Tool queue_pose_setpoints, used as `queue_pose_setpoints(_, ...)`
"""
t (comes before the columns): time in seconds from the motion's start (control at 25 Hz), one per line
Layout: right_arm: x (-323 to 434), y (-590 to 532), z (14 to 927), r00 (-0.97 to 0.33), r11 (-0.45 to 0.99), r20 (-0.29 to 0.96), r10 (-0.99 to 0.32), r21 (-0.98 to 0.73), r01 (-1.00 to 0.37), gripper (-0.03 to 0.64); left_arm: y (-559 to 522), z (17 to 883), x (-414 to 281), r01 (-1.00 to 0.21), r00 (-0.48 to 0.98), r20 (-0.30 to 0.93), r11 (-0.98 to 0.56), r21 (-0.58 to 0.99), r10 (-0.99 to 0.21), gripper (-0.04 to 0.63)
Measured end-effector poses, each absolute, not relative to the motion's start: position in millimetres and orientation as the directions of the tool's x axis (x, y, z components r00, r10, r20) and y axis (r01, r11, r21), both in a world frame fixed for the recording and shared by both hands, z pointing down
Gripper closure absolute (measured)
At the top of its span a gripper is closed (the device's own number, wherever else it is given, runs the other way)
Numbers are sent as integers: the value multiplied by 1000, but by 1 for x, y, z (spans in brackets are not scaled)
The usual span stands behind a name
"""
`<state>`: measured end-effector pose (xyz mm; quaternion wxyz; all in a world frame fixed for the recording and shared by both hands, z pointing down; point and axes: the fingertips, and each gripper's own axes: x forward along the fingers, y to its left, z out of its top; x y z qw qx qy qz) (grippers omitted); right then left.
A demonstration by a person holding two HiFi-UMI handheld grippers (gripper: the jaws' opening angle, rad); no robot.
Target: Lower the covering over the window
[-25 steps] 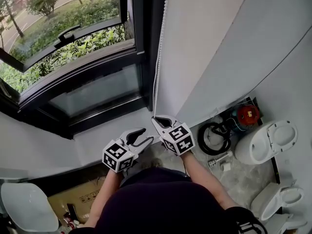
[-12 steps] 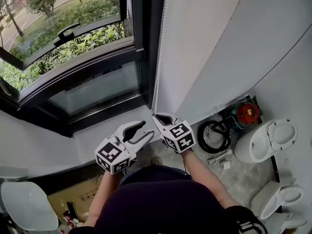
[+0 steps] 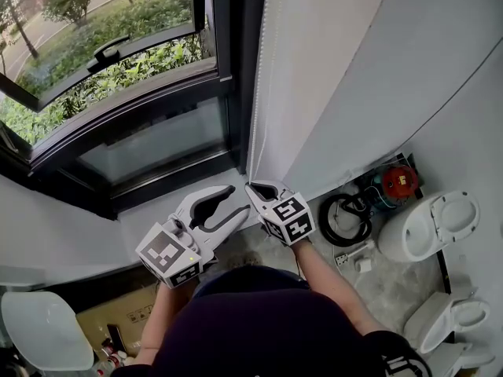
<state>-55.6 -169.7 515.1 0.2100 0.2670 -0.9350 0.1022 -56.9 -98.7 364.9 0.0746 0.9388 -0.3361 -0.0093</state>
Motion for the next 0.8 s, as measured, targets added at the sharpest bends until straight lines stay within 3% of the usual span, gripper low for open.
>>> queue_pose_setpoints(0.8, -55, -160, 513, -775, 839, 439, -455, -82, -539, 604, -140, 334, -43, -670, 742, 58, -742, 24, -668, 426)
